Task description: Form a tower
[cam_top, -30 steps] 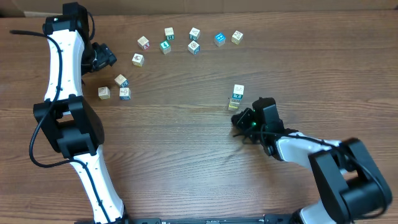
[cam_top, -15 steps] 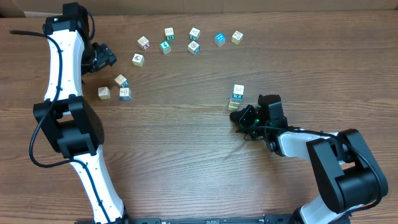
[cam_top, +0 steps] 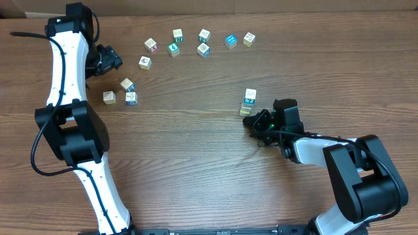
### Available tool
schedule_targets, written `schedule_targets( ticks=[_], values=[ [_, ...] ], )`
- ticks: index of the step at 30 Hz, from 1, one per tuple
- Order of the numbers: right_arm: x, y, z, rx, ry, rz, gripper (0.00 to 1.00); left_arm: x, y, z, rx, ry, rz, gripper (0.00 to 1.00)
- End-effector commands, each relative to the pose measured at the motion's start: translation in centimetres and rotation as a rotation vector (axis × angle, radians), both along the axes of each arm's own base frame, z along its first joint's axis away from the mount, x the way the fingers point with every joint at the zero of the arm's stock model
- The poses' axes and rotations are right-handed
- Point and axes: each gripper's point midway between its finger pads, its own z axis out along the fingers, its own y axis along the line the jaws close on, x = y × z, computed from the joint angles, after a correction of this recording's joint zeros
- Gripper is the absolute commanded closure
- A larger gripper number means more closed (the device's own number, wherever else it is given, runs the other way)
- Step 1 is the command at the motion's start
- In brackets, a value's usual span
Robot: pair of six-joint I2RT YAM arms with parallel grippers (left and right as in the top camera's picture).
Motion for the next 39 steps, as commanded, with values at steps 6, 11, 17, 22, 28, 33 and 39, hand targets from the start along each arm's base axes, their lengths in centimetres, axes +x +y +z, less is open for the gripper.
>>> schedule_targets(
  ticks=[6,11,17,22,28,33,39],
  values=[
    [-0.8,-2.4,-3.0,-0.095,0.058,-0.078,0.96,0.4,-0.1,0.0,0.009,-0.003,-0.027,0.01],
    [-0.4,-2.7,-2.8,-0.107,0.042,-0.095,0.96,0.4,-0.1,0.0,0.009,-0.003,-0.027,0.0],
    [-0.3,-2.7,-2.8,-0.108,0.04,-0.097,0.96,0.4,-0.1,0.0,0.009,-0.003,-0.027,0.01],
    [-0.4,-2.5,-2.8,-0.099,0.042,-0.089,0.96,0.4,-0.1,0.0,0.009,-0.003,-0.027,0.0],
    [-0.7,-2.1,-2.6,-0.079,0.051,-0.069,0.94,0.4,-0.1,0.0,0.008,-0.003,-0.027,0.0],
    [-0.8,-2.2,-1.4,-0.097,0.027,-0.049,0.86,0.4,-0.1,0.0,0.009,-0.003,-0.027,0.0],
    [-1.1,-3.4,0.2,-0.178,0.006,-0.051,0.96,0.4,-0.1,0.0,0.009,-0.003,-0.027,0.01]
  ],
)
